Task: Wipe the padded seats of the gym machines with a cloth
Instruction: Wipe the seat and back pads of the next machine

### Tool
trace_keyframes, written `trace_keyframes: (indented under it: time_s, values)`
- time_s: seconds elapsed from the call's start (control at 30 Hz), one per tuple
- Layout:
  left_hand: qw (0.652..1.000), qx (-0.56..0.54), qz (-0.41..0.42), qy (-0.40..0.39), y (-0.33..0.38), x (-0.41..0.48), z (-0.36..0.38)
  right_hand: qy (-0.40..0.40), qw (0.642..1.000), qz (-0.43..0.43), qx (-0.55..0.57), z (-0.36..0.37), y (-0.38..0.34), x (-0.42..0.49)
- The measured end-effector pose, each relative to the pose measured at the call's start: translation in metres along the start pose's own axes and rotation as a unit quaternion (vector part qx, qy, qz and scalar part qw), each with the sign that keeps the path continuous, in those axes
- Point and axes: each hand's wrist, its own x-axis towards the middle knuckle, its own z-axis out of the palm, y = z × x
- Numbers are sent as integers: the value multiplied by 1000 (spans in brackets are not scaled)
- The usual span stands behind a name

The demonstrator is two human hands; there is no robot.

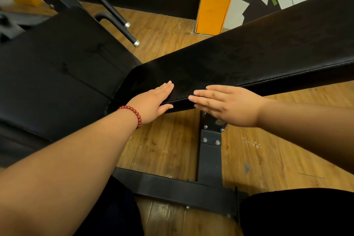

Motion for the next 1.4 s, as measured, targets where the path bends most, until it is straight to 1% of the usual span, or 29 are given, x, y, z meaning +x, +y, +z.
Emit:
trace_keyframes:
  time_s: [0.13, 0.27, 0.4, 0.5, 0.63, 0.73, 0.83, 0.97, 1.1, 1.2, 1.3, 1.4]
  values:
    - [1000, -2, -1, 4, 3, 0, -2, -6, 1000, 10, -19, 4, -9, 15]
    - [1000, 1, 3, 3, 3, -1, -3, -6, 1000, 27, -2, 6, -23, 43]
    - [1000, -1, -1, 0, 1, -2, -3, 2, 1000, 12, 2, 4, -12, 21]
    - [1000, -4, -2, 1, -1, -2, -1, -8, 1000, 10, -8, 4, -8, 9]
    - [1000, 4, -1, 3, -6, -1, 4, -10, 1000, 11, -20, 5, -22, 37]
    - [1000, 2, -8, -1, -11, -3, 4, 9, 1000, 18, 1, 6, -27, 53]
    - [999, -3, -29, -17, -16, -6, 2, 28, 999, 17, 29, 9, -20, 38]
    - [999, -12, -37, -17, -14, -7, 2, 20, 1000, 14, 16, 8, -15, 19]
    - [999, -7, -35, -13, -14, -5, 2, 17, 1000, 14, -16, 8, -23, 43]
    - [999, -11, -36, -12, -17, -6, 5, 25, 999, 21, 10, 7, -30, 63]
    - [999, -12, -35, -14, -16, -6, 4, 19, 999, 24, 9, 8, -26, 51]
    - [999, -13, -40, -16, -14, -7, 2, 34, 999, 17, 32, 8, -14, 26]
